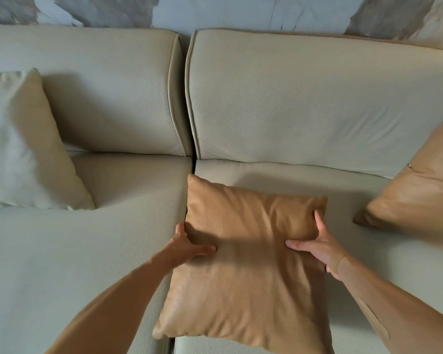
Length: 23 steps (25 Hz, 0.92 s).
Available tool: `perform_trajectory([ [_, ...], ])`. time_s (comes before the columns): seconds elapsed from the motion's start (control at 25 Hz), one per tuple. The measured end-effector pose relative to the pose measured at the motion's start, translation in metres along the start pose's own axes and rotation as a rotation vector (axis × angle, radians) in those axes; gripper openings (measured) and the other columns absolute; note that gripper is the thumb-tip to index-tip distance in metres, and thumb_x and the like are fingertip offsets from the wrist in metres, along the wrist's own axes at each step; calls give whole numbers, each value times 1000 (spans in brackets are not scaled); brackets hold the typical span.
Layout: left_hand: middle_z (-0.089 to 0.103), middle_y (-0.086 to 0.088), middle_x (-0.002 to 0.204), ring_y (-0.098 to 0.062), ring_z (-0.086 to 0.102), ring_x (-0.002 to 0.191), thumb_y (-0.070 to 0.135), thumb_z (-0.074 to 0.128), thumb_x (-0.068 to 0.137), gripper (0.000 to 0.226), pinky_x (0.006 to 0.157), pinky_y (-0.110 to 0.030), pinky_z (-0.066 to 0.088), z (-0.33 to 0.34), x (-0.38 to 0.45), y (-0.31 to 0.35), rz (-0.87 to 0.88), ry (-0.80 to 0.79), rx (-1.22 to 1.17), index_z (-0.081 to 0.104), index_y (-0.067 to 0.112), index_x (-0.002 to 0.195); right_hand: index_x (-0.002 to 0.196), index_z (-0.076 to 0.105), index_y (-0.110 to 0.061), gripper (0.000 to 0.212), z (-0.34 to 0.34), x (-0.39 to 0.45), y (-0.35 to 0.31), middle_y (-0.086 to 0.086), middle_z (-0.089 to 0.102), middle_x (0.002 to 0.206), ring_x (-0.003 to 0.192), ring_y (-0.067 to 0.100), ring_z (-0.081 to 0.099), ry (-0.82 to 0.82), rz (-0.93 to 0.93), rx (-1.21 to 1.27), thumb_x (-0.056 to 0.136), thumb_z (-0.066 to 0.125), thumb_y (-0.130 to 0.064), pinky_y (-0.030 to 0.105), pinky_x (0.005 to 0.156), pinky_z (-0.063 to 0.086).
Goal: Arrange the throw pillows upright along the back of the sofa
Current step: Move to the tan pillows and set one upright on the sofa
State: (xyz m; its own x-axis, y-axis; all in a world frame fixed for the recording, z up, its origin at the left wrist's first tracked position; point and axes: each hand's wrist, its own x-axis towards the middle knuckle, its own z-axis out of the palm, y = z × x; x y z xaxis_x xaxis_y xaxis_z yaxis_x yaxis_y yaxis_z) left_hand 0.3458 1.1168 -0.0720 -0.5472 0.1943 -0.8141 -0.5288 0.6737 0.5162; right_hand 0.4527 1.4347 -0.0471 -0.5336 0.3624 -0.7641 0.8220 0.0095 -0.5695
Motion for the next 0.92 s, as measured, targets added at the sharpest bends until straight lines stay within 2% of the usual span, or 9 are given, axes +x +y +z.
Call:
perform_trajectory([
  [0.12, 37, -7, 138, -20, 40, 115, 36, 88, 64, 112, 93, -29, 38, -5, -17, 13, 52, 43, 31, 13, 17, 146, 152, 4, -40, 132, 4, -9, -19, -2, 26, 158, 142, 19, 31, 51, -60, 9, 57, 92, -14, 35, 113, 26],
  [0.28, 39, -1, 123, -22, 43, 113, 31, 91, 60, 109, 91, -33, 41, -36, -26, 47, 166, 206, 46, 18, 17, 139, 149, -13, -42, 150, 6, -16, -65, 5, 15, 160, 144, 21, 25, 166, -210, 0, 50, 94, -11, 35, 114, 23],
  [0.44, 42, -1, 122, -23, 46, 112, 29, 93, 53, 104, 93, -41, 45, -70, -30, 88, 312, 388, 51, 22, 20, 130, 148, -18, -43, 152, 7, -24, -121, 15, 17, 151, 139, 28, 29, 264, -394, -61, 50, 94, -10, 34, 108, 26],
  [0.56, 47, -4, 115, -25, 49, 100, 28, 91, 58, 96, 84, -40, 45, -91, -27, 117, 346, 490, 67, 23, 15, 125, 146, -19, -47, 152, 9, -22, -154, 12, 18, 147, 135, 26, 35, 312, -505, -82, 49, 94, -15, 31, 106, 29],
  [0.68, 49, -8, 108, -30, 51, 95, 30, 89, 62, 85, 81, -39, 44, -104, -15, 134, 304, 513, 71, 24, 14, 114, 145, -19, -47, 152, 15, -10, -175, 11, 12, 151, 140, 23, 28, 335, -593, -87, 48, 93, -17, 29, 111, 25],
  [0.76, 48, -10, 110, -31, 51, 97, 31, 89, 63, 83, 82, -41, 44, -108, -8, 137, 287, 497, 66, 22, 18, 109, 146, -19, -44, 151, 19, -4, -180, 10, 12, 150, 138, 22, 29, 337, -597, -100, 49, 93, -17, 24, 107, 24],
  [0.92, 49, -12, 117, -30, 50, 105, 30, 88, 64, 87, 84, -40, 42, -110, 5, 131, 245, 431, 37, 23, 13, 119, 148, -19, -41, 149, 22, 3, -175, 9, 15, 145, 131, 21, 37, 313, -554, -143, 52, 93, -18, 21, 101, 26],
])
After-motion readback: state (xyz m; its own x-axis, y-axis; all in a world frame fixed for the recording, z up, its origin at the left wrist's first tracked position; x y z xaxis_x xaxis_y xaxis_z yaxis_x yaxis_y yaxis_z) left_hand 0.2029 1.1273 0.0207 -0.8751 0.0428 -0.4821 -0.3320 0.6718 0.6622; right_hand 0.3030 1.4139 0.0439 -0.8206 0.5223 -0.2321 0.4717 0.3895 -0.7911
